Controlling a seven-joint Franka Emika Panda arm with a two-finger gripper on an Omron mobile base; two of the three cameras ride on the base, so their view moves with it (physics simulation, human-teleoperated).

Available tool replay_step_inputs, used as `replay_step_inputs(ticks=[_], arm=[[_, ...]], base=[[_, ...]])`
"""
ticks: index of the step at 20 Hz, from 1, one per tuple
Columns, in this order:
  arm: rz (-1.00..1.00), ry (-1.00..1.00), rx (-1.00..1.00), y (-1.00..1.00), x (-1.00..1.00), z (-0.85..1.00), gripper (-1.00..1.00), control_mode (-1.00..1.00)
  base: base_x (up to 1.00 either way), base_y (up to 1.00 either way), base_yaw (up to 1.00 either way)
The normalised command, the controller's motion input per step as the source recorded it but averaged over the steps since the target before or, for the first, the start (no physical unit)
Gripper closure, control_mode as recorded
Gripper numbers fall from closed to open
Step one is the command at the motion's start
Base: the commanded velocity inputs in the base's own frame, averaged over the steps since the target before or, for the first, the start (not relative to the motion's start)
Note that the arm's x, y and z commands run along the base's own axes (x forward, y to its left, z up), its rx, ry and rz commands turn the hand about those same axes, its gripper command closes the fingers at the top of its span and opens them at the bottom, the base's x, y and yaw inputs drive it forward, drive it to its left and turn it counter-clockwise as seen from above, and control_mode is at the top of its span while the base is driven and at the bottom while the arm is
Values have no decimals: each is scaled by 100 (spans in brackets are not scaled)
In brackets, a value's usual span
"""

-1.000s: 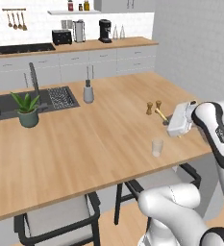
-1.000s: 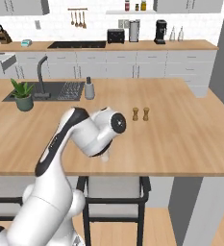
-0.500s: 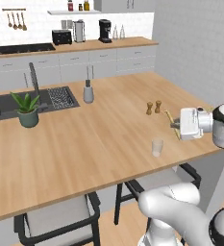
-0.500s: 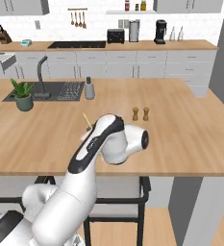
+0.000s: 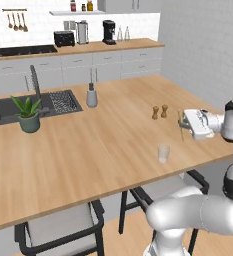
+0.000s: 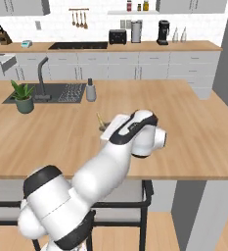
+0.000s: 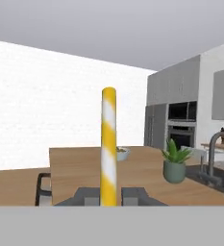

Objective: Take a straw from the drawer in front and place it inside the glass cup on the dining counter.

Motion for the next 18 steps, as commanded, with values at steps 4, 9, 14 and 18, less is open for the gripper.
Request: replay_step_inputs(ticks=[4, 9, 14, 18], arm=[[24, -1, 1, -5, 47, -15, 100, -100], [19, -1, 0, 1, 32, -27, 100, -100], [12, 1, 0, 6, 1, -21, 100, -100], [3, 0, 0, 20, 8, -40, 100, -100]], base=[[0, 0, 0], [0, 0, 0], [0, 0, 0], [0, 0, 0]])
